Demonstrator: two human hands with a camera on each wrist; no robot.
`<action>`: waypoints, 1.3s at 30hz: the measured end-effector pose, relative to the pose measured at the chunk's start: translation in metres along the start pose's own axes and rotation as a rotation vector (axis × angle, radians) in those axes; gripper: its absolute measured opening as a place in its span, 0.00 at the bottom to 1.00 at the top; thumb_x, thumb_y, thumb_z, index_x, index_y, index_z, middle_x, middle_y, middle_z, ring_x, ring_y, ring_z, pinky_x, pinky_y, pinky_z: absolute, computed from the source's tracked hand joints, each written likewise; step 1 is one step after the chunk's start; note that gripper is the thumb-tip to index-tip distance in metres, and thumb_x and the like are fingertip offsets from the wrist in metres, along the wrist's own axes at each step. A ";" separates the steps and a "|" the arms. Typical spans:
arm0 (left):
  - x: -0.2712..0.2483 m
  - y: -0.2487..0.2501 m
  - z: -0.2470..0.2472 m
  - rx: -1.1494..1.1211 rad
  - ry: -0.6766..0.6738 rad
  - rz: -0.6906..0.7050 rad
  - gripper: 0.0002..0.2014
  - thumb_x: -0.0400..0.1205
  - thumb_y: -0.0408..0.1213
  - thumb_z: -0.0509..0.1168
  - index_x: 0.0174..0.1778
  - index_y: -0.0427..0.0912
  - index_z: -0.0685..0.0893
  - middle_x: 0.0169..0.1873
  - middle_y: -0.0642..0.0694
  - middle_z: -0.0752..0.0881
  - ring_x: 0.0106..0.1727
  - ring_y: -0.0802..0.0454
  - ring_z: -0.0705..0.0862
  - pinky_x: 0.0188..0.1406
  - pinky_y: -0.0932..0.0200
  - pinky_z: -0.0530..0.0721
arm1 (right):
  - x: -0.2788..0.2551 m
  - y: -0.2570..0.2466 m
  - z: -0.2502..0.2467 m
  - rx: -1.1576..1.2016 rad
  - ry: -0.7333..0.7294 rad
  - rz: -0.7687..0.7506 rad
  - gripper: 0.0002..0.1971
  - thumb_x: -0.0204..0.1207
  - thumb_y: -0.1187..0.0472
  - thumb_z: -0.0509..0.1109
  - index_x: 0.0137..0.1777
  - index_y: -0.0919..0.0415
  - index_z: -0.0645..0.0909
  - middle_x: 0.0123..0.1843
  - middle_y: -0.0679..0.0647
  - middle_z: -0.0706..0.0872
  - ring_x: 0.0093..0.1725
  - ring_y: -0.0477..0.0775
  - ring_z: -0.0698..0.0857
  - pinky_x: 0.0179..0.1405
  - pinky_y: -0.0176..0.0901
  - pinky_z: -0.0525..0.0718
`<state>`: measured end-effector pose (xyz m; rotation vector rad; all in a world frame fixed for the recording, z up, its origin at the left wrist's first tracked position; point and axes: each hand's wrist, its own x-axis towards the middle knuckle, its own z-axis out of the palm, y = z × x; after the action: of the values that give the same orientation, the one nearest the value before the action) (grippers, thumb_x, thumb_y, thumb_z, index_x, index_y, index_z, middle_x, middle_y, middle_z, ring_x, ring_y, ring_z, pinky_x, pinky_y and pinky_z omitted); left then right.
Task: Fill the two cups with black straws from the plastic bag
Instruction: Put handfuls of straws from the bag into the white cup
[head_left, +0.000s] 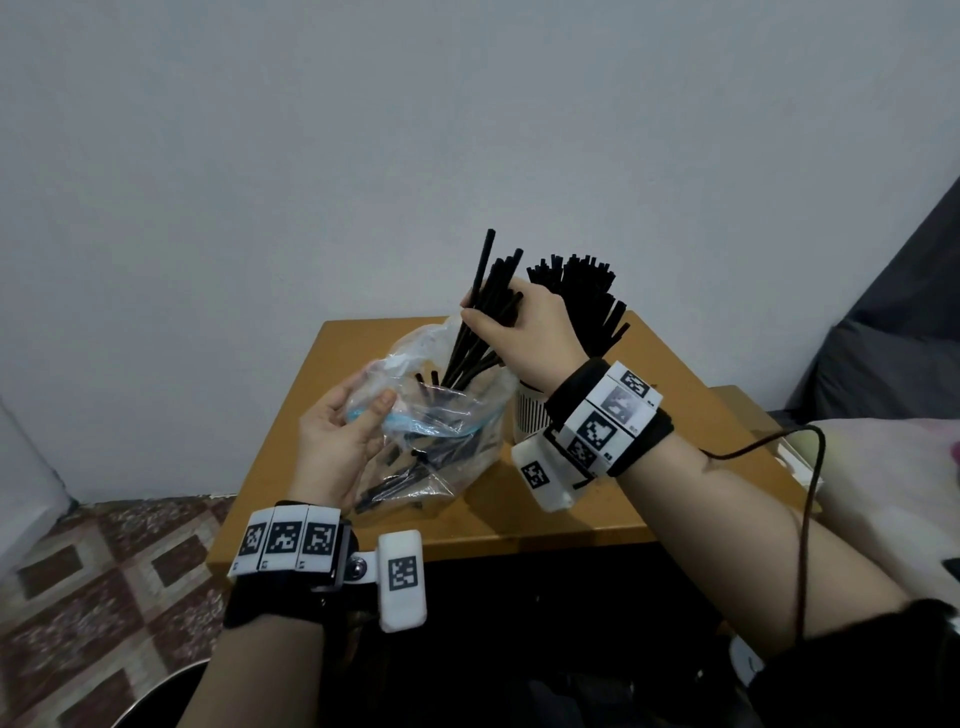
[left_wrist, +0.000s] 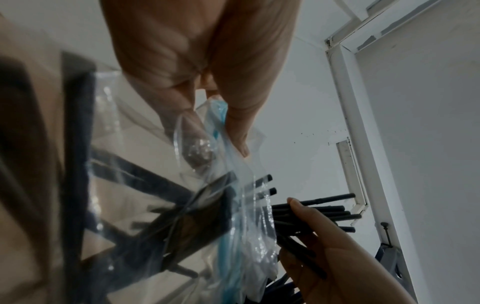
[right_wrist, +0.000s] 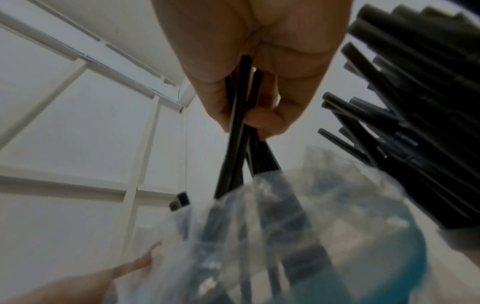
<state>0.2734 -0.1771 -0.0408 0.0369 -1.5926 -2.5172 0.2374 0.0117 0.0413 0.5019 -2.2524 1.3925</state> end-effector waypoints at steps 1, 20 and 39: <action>0.000 0.000 0.000 0.004 0.000 -0.001 0.30 0.67 0.34 0.72 0.69 0.41 0.81 0.56 0.36 0.88 0.42 0.48 0.91 0.36 0.57 0.91 | 0.001 0.000 -0.001 -0.035 -0.009 -0.003 0.04 0.76 0.60 0.72 0.49 0.57 0.85 0.44 0.46 0.87 0.44 0.42 0.86 0.45 0.26 0.81; 0.002 0.007 -0.002 -0.019 0.069 -0.028 0.22 0.77 0.29 0.68 0.69 0.41 0.80 0.51 0.39 0.90 0.45 0.46 0.92 0.40 0.53 0.91 | 0.027 -0.037 -0.048 -0.038 -0.076 -0.062 0.07 0.77 0.60 0.71 0.47 0.64 0.84 0.40 0.56 0.90 0.36 0.50 0.91 0.43 0.47 0.90; 0.011 0.015 -0.009 0.020 0.241 0.098 0.21 0.78 0.29 0.71 0.67 0.47 0.81 0.56 0.41 0.87 0.52 0.47 0.90 0.49 0.55 0.90 | 0.019 -0.050 -0.131 0.100 -0.128 -0.115 0.01 0.77 0.68 0.70 0.46 0.66 0.82 0.37 0.53 0.90 0.38 0.56 0.90 0.40 0.42 0.86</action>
<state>0.2652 -0.1932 -0.0309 0.2479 -1.4868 -2.3217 0.2711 0.1072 0.1408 0.7620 -2.2209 1.4568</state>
